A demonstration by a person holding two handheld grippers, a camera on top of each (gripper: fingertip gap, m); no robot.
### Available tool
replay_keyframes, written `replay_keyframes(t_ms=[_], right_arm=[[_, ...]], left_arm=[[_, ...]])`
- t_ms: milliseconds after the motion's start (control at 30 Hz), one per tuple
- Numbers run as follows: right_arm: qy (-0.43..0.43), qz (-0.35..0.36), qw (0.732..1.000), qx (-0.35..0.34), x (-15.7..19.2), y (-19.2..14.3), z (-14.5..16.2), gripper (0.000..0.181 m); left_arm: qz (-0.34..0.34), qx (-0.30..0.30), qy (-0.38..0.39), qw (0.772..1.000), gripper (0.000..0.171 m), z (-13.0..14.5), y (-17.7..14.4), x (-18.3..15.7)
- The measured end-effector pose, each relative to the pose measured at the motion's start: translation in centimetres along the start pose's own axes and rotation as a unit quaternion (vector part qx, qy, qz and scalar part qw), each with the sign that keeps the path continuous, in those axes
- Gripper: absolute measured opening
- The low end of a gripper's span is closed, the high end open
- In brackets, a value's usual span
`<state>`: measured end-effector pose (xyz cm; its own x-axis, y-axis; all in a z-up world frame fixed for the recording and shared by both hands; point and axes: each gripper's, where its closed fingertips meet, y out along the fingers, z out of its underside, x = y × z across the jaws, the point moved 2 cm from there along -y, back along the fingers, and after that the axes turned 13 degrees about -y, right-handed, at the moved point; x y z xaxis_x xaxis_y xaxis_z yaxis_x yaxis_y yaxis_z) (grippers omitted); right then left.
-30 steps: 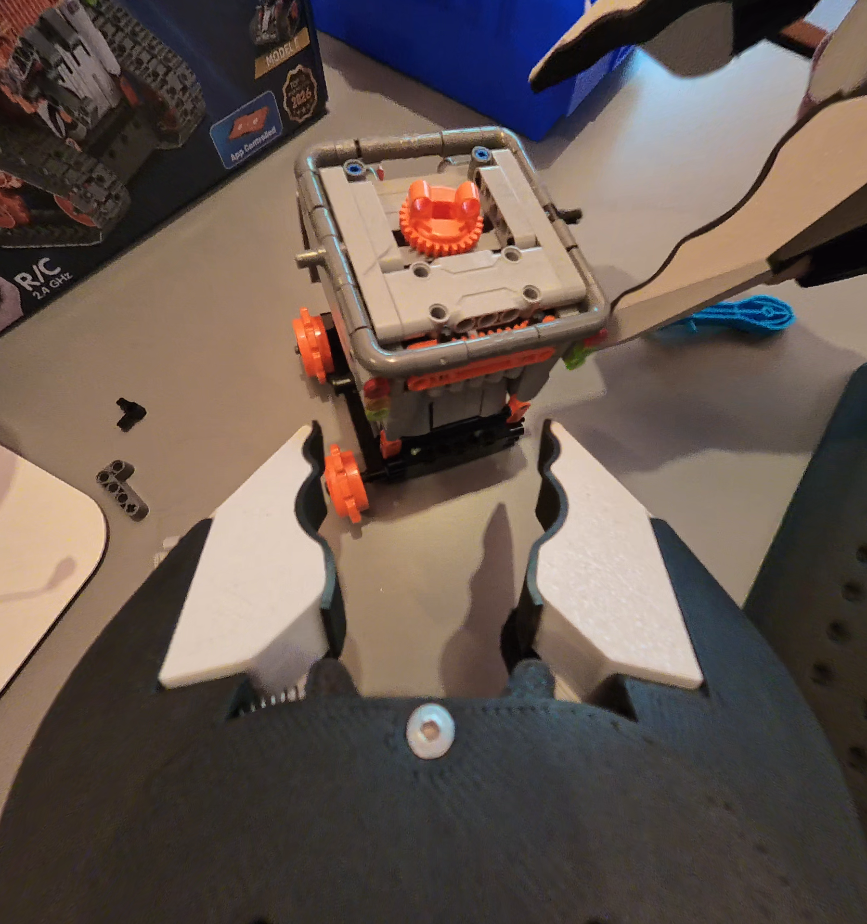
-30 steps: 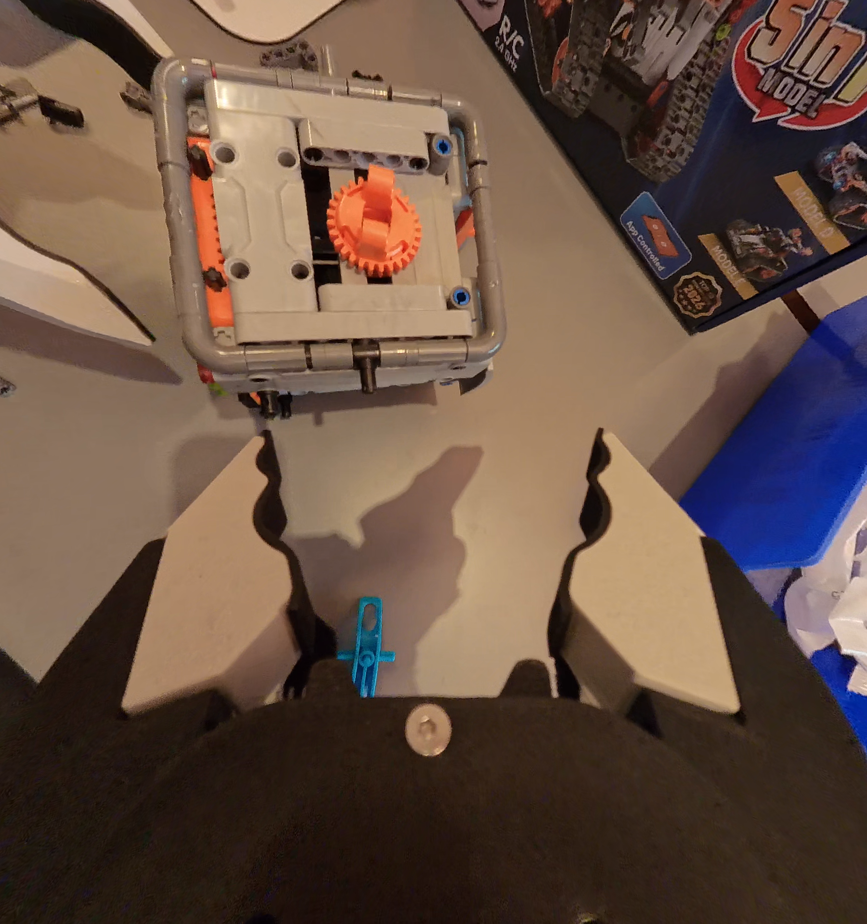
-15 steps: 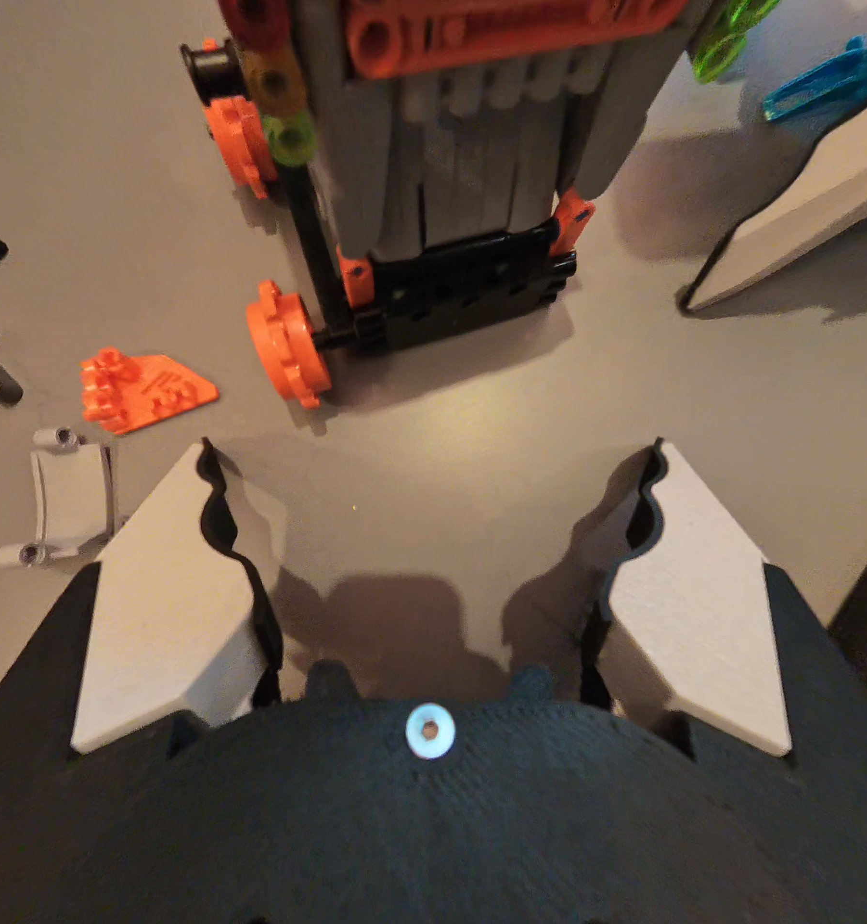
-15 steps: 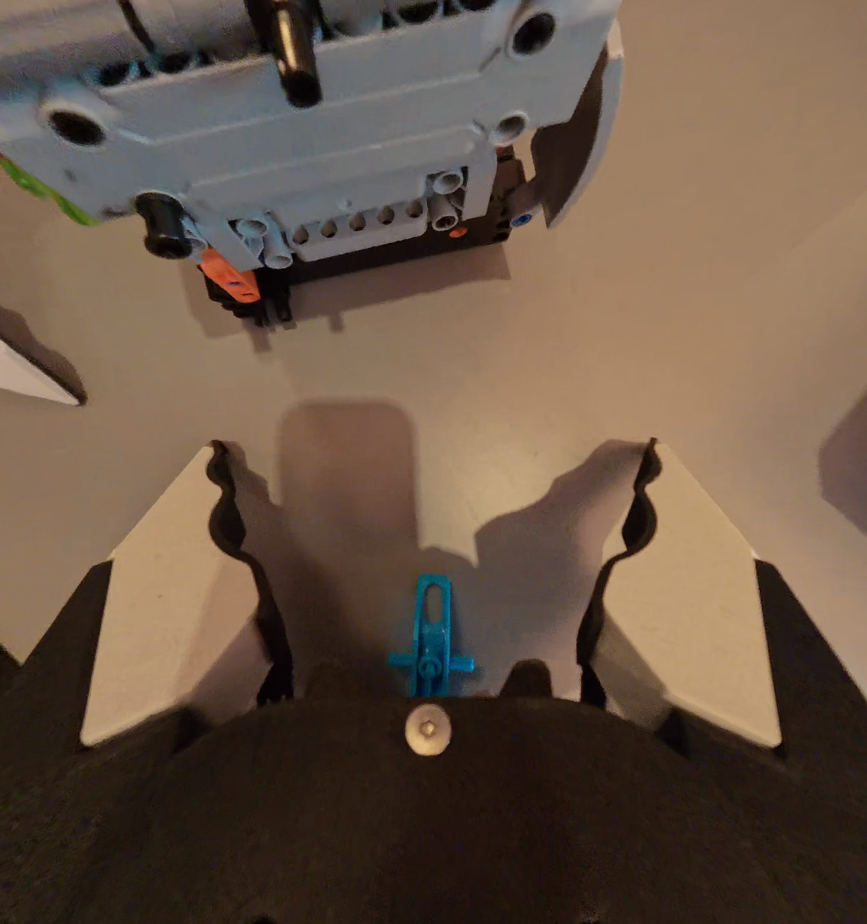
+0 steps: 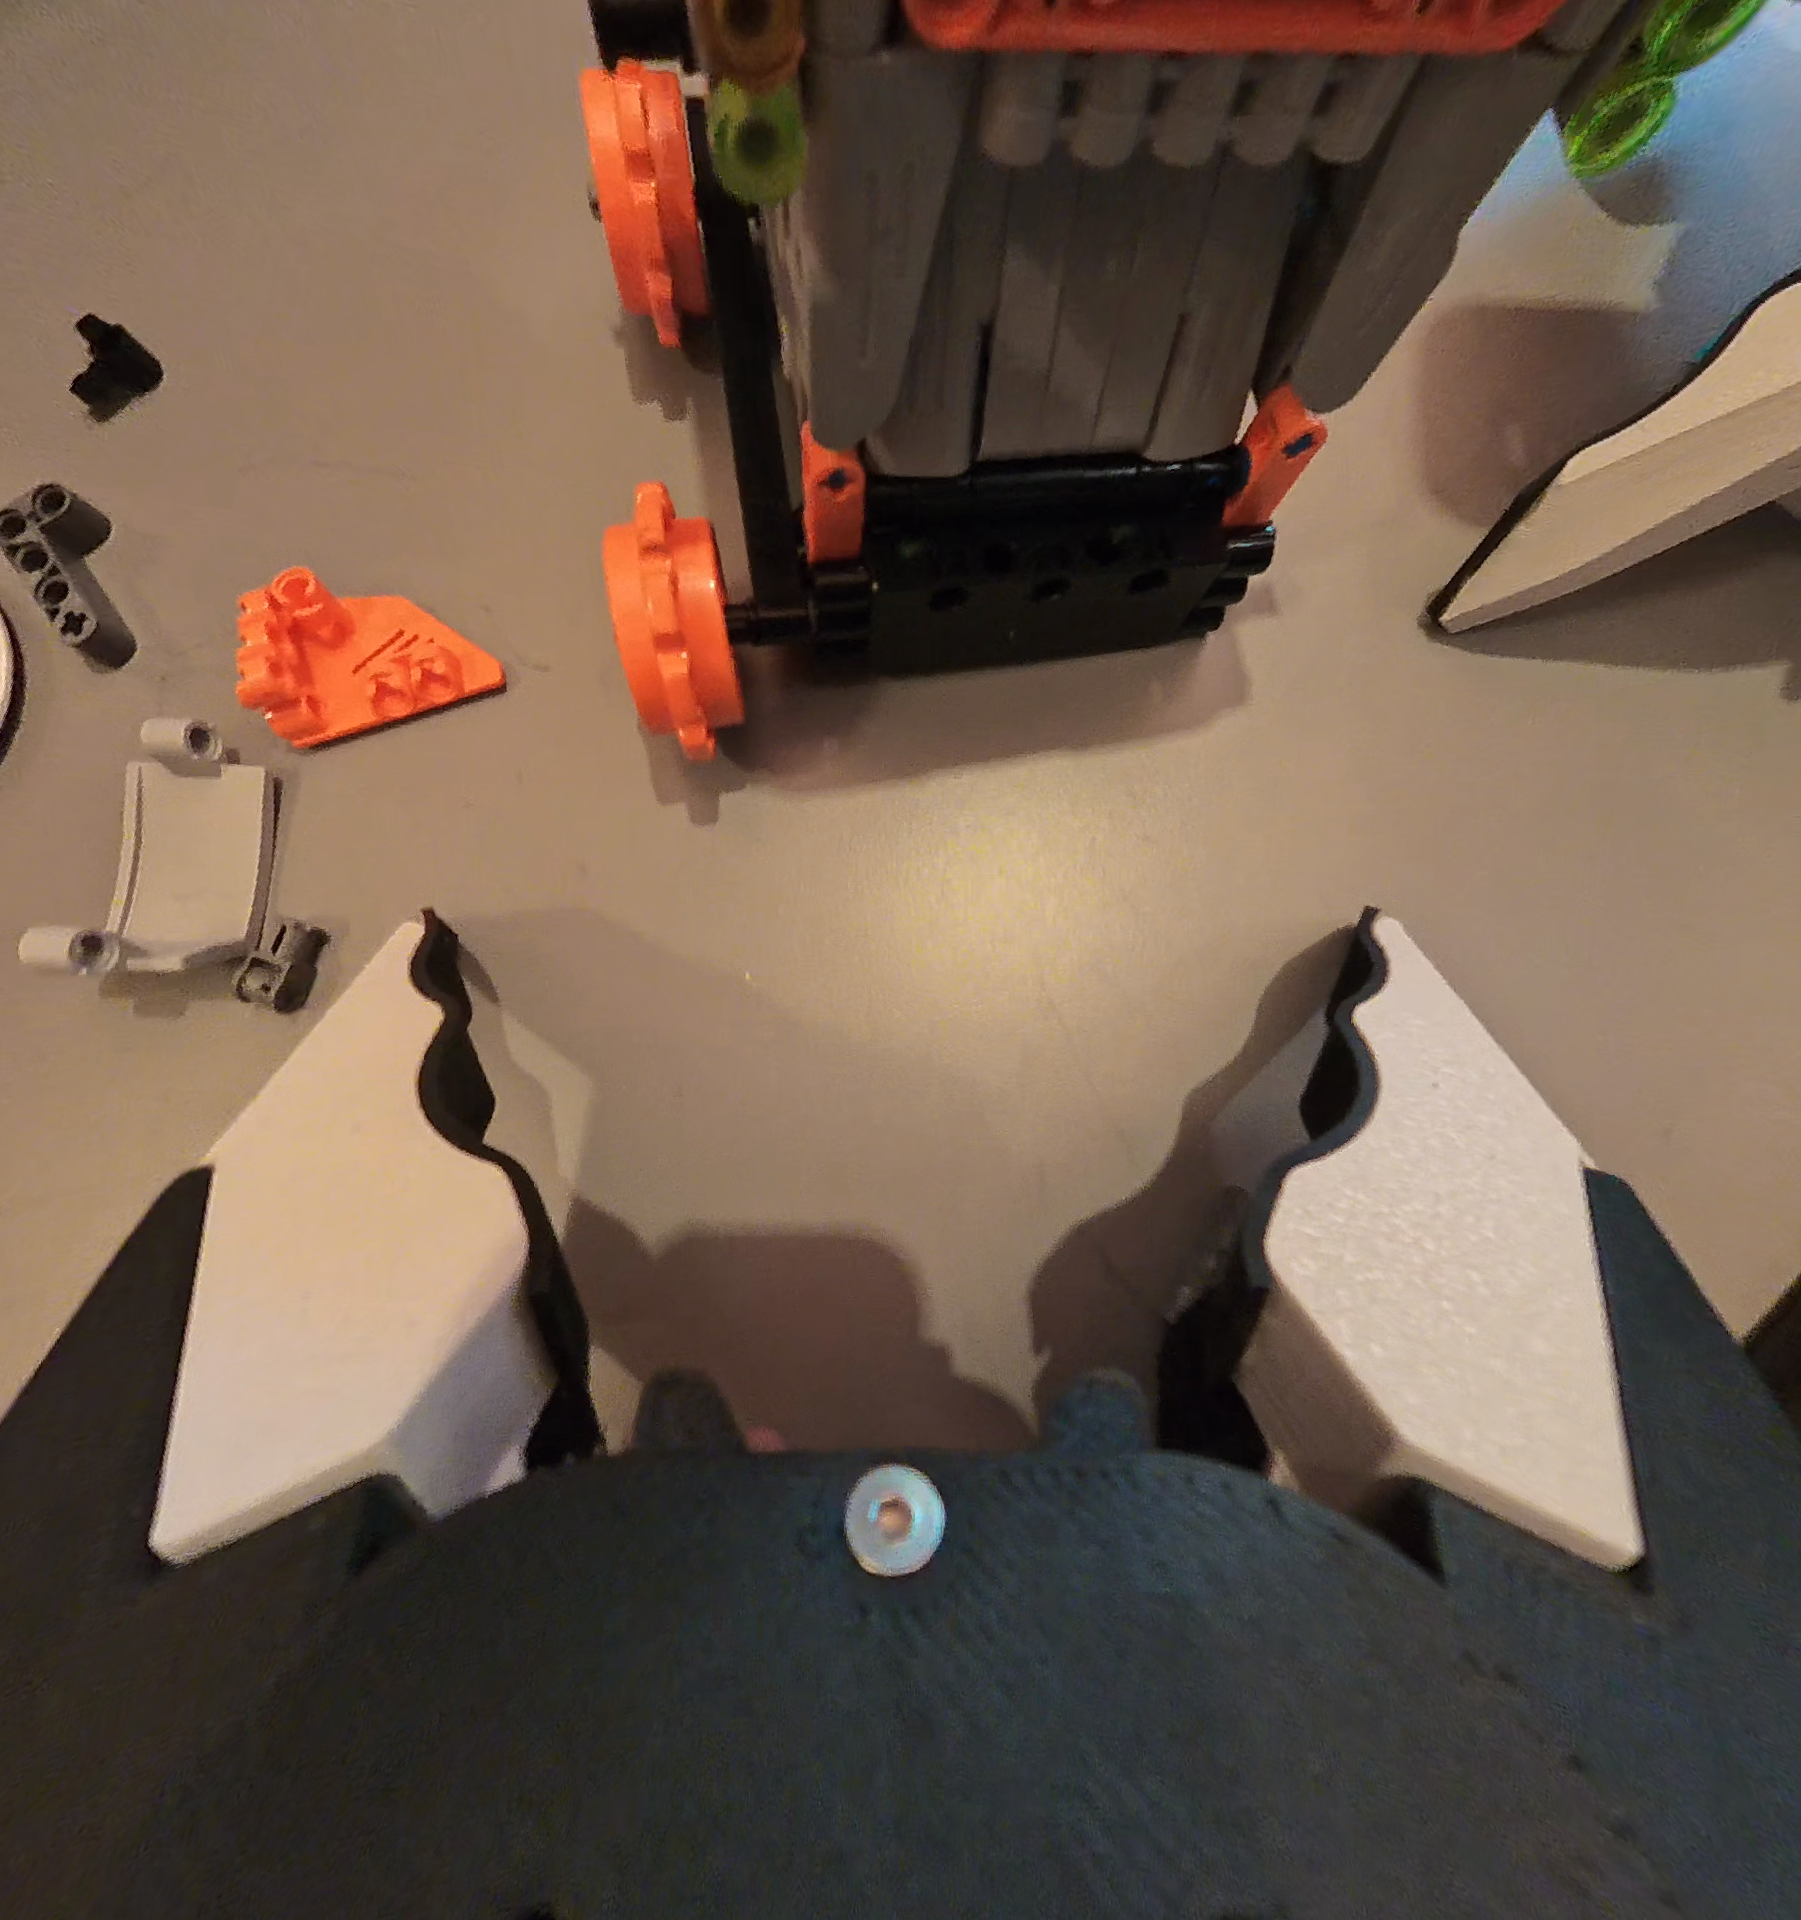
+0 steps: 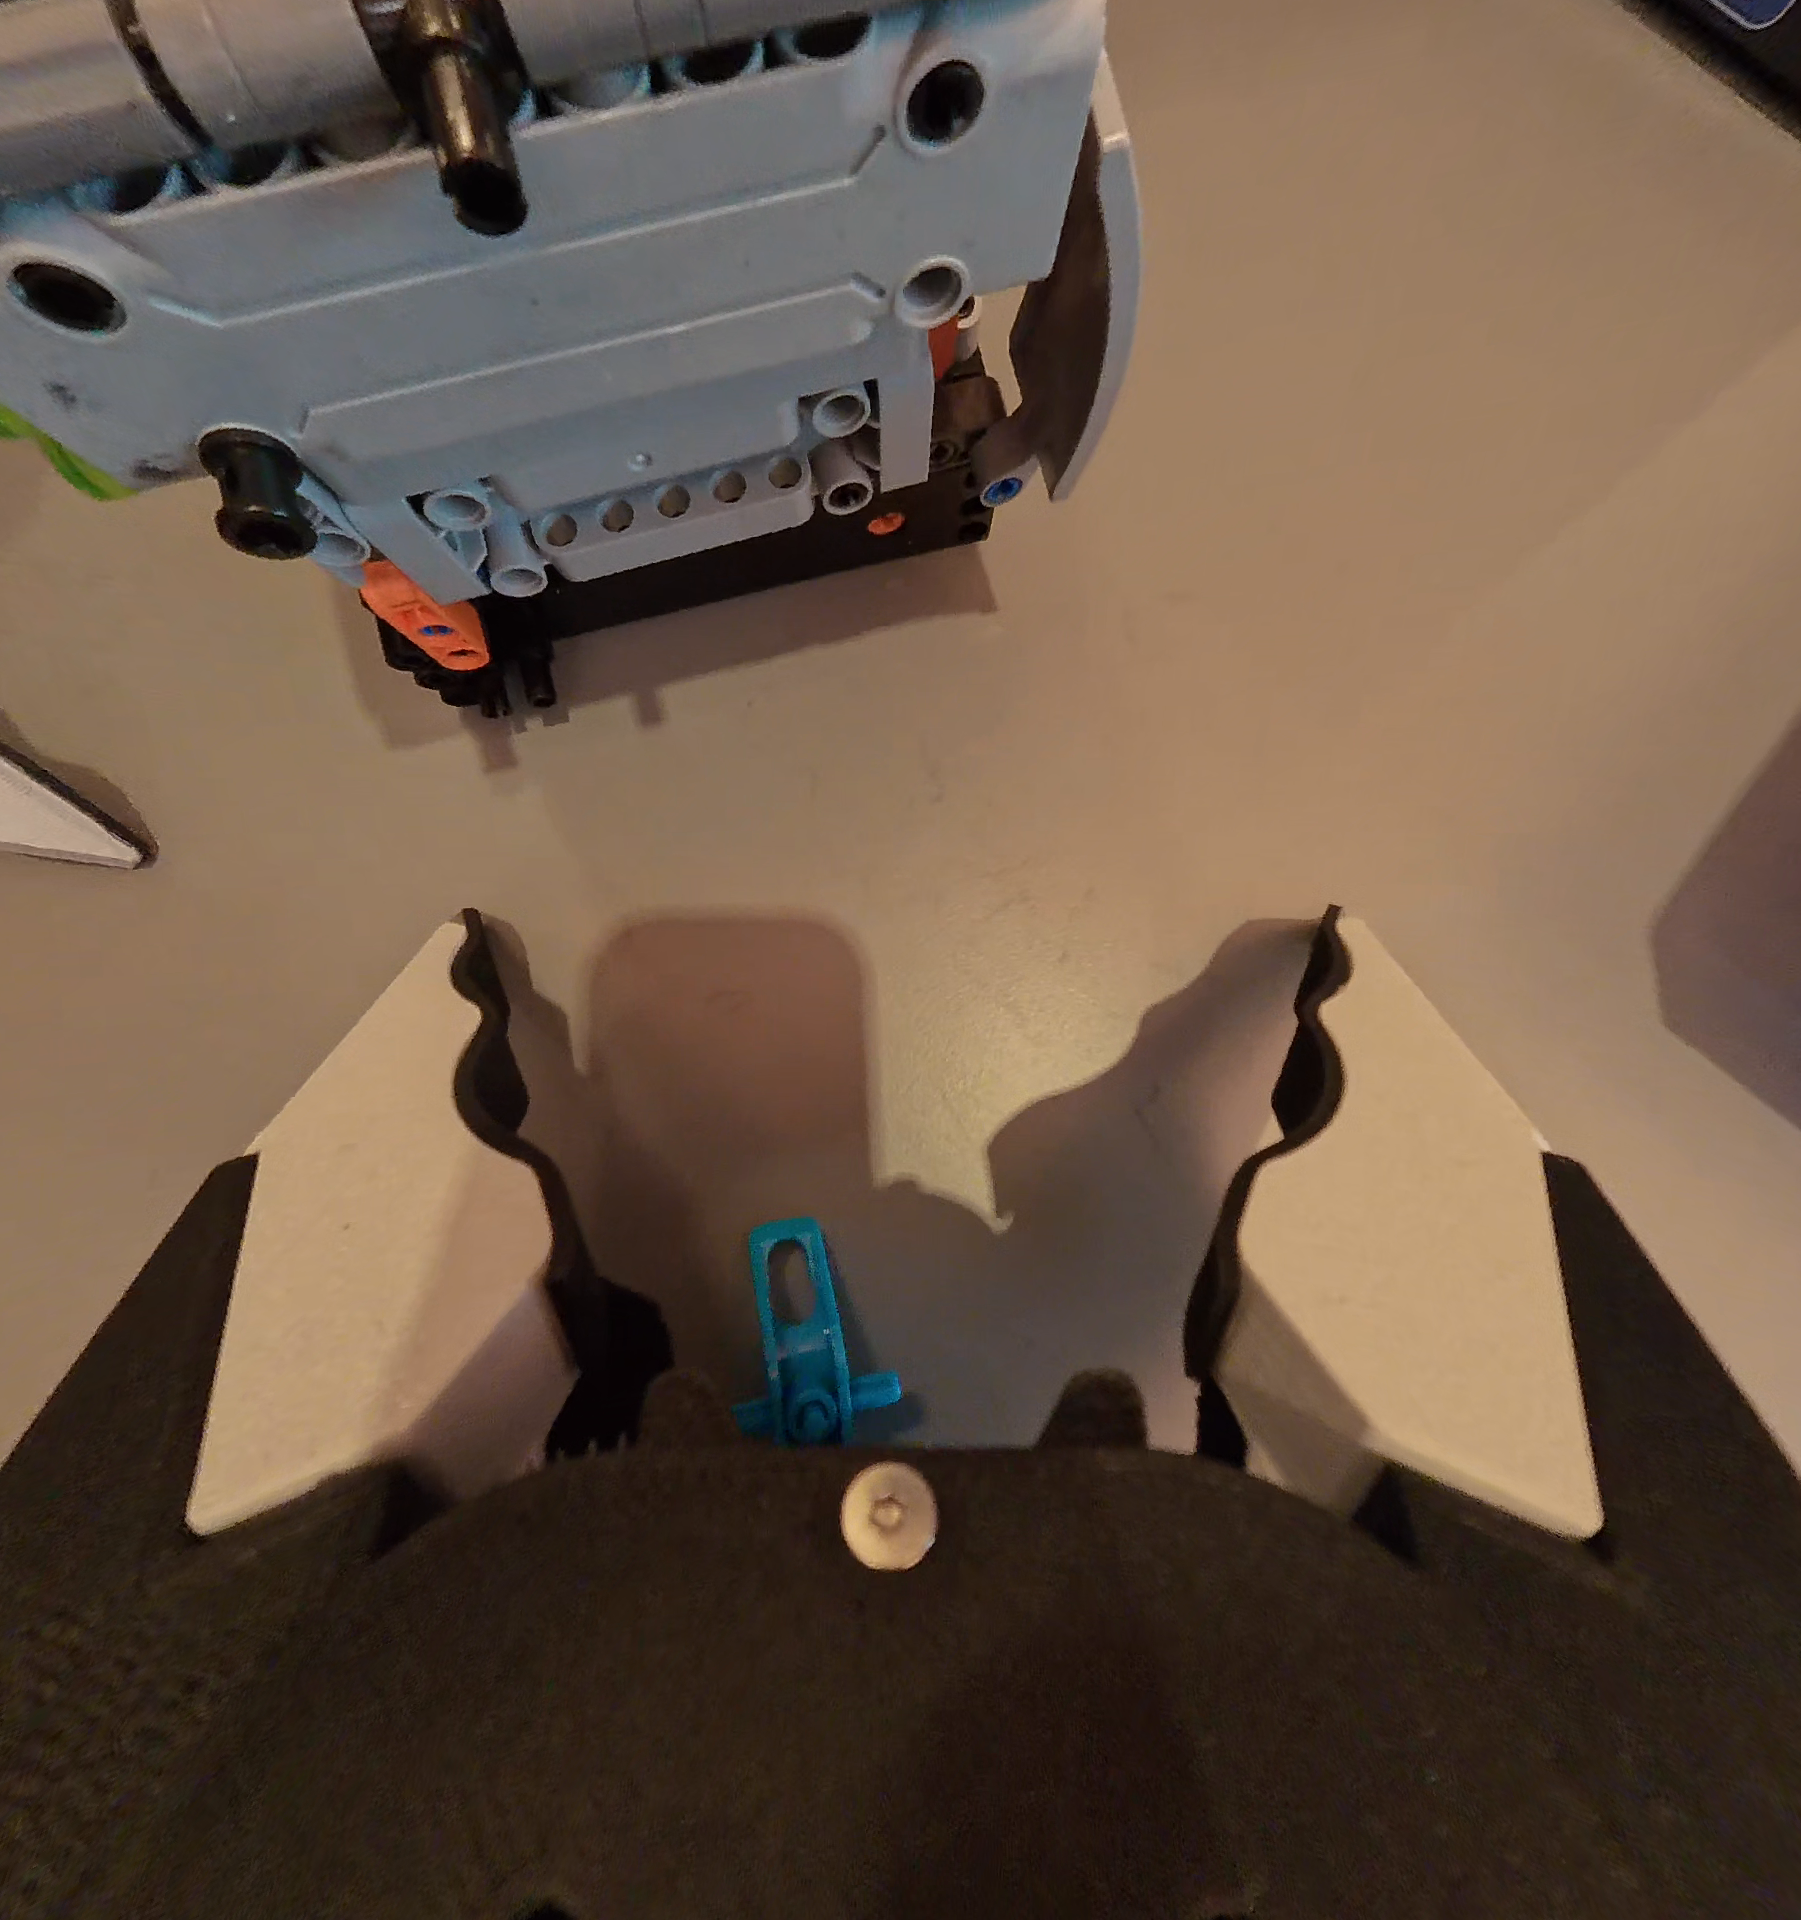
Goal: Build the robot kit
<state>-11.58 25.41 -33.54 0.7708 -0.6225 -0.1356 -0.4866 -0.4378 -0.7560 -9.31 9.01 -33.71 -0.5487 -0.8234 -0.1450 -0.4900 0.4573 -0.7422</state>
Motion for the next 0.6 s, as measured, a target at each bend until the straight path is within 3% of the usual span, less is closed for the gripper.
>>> replay_keyframes(t_ms=[267,600], right_arm=[[-0.003,-0.002,1.0,-0.002,-0.01,-0.08,0.08,0.145],[-0.005,-0.004,1.0,-0.001,0.13,-0.16,0.25,0.149]], left_arm=[[-0.009,-0.006,-0.011,1.0,0.151,0.61,-0.67,0.13],[-0.017,-0.003,-0.021,1.0,0.158,0.62,-0.54,0.49]])
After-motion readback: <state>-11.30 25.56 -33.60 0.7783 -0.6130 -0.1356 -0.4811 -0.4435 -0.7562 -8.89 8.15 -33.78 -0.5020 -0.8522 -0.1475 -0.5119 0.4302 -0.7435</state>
